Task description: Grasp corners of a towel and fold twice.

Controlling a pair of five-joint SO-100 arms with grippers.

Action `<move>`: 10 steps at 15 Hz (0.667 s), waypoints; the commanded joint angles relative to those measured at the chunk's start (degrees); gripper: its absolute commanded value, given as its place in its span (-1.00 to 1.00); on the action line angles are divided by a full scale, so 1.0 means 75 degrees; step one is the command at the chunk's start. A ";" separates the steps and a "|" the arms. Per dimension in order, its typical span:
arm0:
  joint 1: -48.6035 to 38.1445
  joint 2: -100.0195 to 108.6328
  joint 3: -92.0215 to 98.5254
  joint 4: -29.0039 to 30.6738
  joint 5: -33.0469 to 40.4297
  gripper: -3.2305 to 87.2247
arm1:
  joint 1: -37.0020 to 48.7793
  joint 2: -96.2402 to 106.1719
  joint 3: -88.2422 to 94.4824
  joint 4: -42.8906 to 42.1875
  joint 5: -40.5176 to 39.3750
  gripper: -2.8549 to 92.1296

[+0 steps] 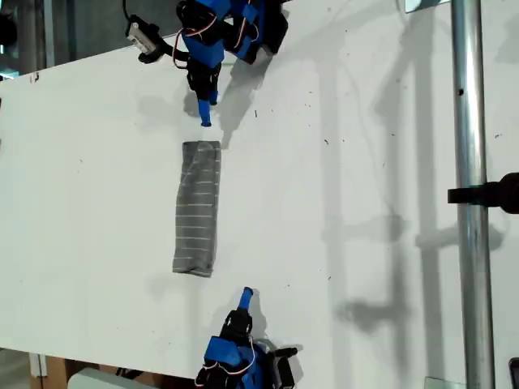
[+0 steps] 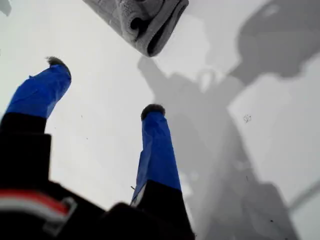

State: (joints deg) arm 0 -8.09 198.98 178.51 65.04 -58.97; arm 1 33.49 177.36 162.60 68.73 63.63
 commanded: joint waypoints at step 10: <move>-0.0129 0.0012 0.0059 0.0035 -0.0293 -0.97 | 0.0434 -0.9621 -0.3691 -0.3902 0.0305 -0.11</move>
State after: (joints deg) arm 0 -8.35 198.98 178.51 65.13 -60.56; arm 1 36.91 107.14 139.31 40.96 64.69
